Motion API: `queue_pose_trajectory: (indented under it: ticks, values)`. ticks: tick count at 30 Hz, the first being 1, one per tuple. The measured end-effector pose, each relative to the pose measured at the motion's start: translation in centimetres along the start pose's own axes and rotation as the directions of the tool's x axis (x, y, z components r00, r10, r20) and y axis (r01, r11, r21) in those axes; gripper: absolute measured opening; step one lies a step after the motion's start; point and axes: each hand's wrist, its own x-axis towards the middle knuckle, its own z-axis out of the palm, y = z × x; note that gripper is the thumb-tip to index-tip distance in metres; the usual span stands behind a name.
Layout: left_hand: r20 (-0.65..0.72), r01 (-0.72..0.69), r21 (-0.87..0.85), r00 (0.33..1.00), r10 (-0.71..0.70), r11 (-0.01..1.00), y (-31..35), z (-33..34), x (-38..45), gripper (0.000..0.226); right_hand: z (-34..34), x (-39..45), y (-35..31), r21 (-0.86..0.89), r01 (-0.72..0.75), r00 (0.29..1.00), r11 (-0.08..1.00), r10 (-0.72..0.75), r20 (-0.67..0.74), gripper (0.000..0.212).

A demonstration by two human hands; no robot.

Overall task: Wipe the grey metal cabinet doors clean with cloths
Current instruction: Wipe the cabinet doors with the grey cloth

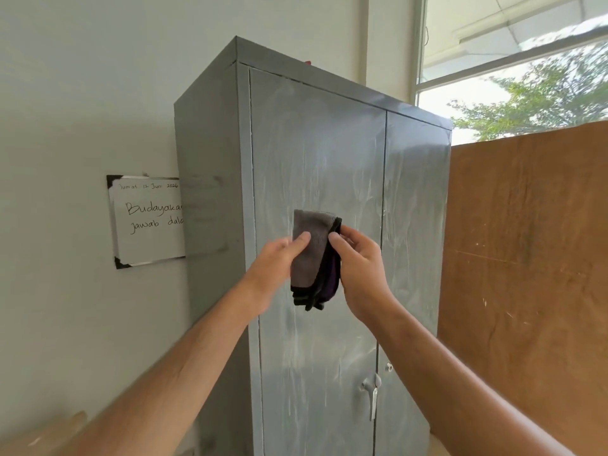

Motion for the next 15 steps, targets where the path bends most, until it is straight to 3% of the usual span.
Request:
queue_pose_trajectory:
  ticks: [2,5,11,13,15]
  values:
    - [0.040,-0.006,-0.034,0.999,0.007,0.999,1.0,-0.6,1.2,0.035,0.8,1.2,0.2,0.021,-0.030,0.999,0.999,0.030,-0.014,0.026]
    - [-0.060,-0.130,0.004,0.990,0.130,0.991,1.6,-0.4,2.9,0.026,2.0,2.7,0.2,-0.001,-0.055,0.998,0.998,0.055,-0.033,0.026]
    - [-0.124,-0.315,0.335,0.920,0.372,0.888,5.1,-1.9,6.2,0.035,4.0,8.1,-2.1,0.074,-0.019,0.994,0.997,0.027,-0.106,0.025]
    - [-0.160,-0.374,0.464,0.856,0.491,0.803,6.8,-3.5,7.6,0.030,4.4,10.6,-4.0,0.047,0.074,0.984,0.996,-0.065,-0.168,0.024]
    - [-0.235,-0.431,0.586,0.720,0.653,0.686,8.2,-5.2,9.0,0.021,4.7,12.9,-6.1,-0.026,0.196,0.953,0.980,-0.196,-0.230,0.020]
